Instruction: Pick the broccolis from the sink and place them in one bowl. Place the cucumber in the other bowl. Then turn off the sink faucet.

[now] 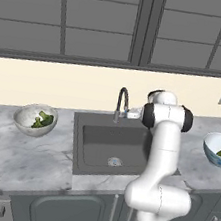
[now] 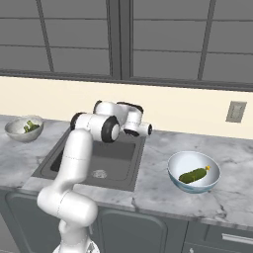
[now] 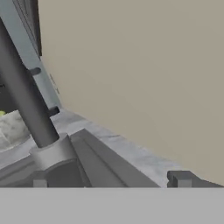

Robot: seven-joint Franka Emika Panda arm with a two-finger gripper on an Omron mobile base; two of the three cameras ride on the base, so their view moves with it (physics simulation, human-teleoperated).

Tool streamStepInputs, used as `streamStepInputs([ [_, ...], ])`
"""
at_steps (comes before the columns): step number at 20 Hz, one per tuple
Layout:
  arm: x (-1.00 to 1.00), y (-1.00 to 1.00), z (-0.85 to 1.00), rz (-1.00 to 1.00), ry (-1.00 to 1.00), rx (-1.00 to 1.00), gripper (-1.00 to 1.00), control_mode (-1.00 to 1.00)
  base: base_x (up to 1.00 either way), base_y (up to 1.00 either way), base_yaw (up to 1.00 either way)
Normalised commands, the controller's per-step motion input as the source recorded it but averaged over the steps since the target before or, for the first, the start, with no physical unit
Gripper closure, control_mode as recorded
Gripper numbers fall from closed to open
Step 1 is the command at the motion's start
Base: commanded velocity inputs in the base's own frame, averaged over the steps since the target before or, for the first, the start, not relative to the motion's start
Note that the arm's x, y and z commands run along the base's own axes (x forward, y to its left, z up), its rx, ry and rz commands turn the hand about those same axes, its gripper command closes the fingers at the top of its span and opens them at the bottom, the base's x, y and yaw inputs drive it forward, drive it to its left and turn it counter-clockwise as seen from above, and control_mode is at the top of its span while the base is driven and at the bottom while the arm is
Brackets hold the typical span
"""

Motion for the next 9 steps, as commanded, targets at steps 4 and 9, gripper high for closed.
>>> streamStepInputs([
  [4,0.86,0.74,0.63,0.06,0.0,0.0,-1.0,-1.0,0.0,0.0,0.0],
  [9,0.7,0.92,0.68,0.05,0.0,0.0,-1.0,-1.0,0.0,0.0,0.0],
])
